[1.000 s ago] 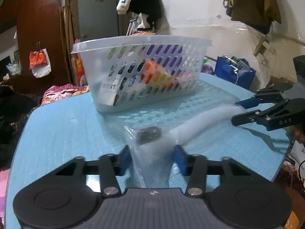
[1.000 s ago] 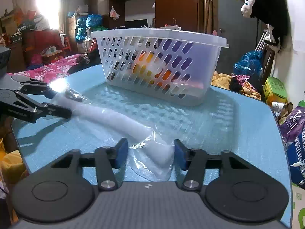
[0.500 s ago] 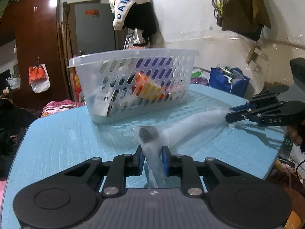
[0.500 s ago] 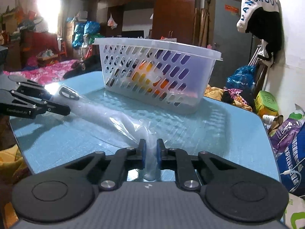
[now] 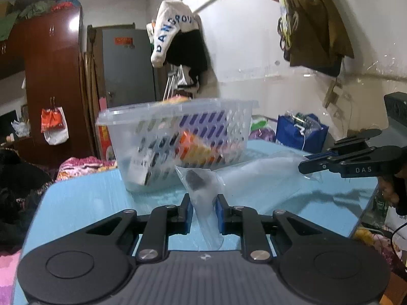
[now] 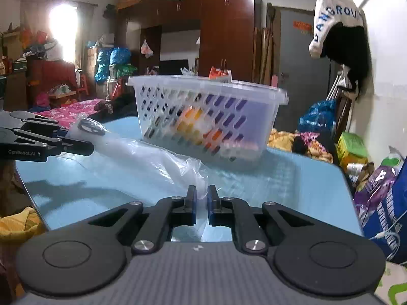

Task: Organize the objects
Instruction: 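Lift the plastic bag with both grippers and carry it over the basket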

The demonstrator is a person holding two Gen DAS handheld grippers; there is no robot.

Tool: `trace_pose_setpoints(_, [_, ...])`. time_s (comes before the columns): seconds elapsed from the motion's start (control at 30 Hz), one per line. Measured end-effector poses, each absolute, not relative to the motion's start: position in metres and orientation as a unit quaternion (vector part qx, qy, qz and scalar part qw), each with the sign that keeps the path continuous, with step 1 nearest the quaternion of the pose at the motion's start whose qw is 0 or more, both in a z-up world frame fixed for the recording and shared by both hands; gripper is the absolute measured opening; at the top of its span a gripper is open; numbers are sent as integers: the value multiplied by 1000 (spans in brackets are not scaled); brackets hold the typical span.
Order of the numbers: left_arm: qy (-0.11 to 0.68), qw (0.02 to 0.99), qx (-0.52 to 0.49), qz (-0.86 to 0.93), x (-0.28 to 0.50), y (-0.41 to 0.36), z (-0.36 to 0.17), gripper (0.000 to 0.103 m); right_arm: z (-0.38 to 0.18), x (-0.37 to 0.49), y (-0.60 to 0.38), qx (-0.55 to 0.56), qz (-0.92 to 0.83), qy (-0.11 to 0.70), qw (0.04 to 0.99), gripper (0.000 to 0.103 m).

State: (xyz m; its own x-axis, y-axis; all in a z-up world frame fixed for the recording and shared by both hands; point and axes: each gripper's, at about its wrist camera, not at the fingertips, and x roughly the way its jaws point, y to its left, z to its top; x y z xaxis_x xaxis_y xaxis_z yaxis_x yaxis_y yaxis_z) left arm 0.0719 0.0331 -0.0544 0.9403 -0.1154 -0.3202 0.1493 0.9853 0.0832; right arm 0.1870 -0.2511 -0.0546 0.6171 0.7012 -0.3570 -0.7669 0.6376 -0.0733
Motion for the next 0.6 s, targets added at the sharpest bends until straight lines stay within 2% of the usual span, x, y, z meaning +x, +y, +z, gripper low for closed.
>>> trace_pose_setpoints(0.37, [110,990,69,-58,63,30,-20,22,-17,182,-254,-101,411,101,901,10])
trace_pose_setpoints(0.6, [73,993,87,-39,80,32,29,22,25,199,-236,-101,401,73,908,10])
